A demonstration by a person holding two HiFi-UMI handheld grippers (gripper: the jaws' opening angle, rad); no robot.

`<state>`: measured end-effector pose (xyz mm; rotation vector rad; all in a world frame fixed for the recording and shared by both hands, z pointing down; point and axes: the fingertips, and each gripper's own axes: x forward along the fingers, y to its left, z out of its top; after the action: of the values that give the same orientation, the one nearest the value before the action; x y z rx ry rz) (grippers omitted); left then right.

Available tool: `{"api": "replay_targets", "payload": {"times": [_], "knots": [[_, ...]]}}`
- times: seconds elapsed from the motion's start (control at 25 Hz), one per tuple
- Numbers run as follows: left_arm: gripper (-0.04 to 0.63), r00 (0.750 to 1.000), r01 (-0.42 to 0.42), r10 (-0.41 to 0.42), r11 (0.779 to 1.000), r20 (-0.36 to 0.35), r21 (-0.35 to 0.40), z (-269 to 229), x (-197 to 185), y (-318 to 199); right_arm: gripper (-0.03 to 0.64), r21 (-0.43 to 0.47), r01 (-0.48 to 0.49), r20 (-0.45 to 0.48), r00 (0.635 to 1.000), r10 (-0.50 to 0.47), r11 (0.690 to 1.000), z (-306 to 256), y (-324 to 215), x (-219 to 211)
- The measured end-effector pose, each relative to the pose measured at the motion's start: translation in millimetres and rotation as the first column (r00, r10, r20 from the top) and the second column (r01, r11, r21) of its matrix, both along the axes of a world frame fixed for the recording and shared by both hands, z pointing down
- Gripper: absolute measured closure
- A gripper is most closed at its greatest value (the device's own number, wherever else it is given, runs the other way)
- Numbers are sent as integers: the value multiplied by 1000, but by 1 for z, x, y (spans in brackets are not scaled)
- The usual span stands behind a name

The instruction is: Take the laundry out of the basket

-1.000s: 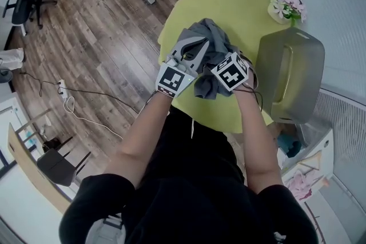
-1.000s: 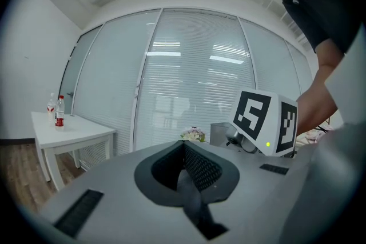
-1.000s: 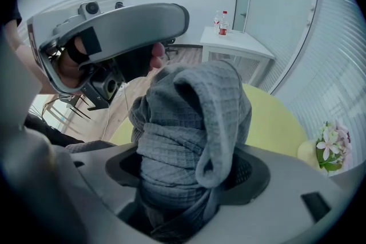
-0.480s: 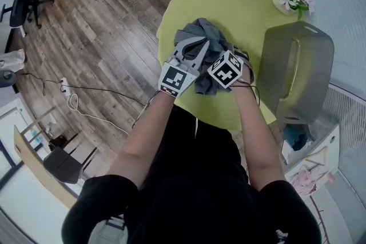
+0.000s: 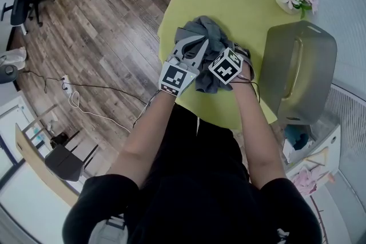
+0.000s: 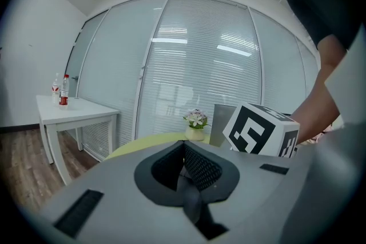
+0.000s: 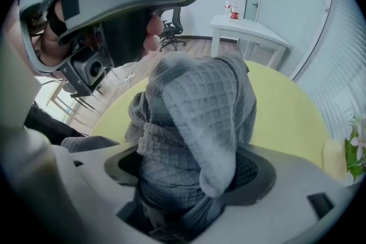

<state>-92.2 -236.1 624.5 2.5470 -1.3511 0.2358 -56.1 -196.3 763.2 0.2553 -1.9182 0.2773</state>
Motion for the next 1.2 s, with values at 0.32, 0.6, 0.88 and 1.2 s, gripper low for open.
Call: {"api": "replay_targets", "payload": {"times": [0.32,0.6,0.88,1.2], "knots": [[585,1000,8,-9,1000,8,4,-16,-6,0,227,-17,-19,10,1000,19,1000,-16,0,1],[586,1000,-2,2,1000,6,12,-37,-9,6,227,6,-54,35,998,53,999,-58,-4,5],[584,1000,-31,31,999,3,23,-56,-10,21,229,75,-137,106,986,129,988,-105,-2,17],[584,997,-75,75,996,1,50,-89,-10,43,229,147,-231,220,956,195,962,-161,16,29]]}}
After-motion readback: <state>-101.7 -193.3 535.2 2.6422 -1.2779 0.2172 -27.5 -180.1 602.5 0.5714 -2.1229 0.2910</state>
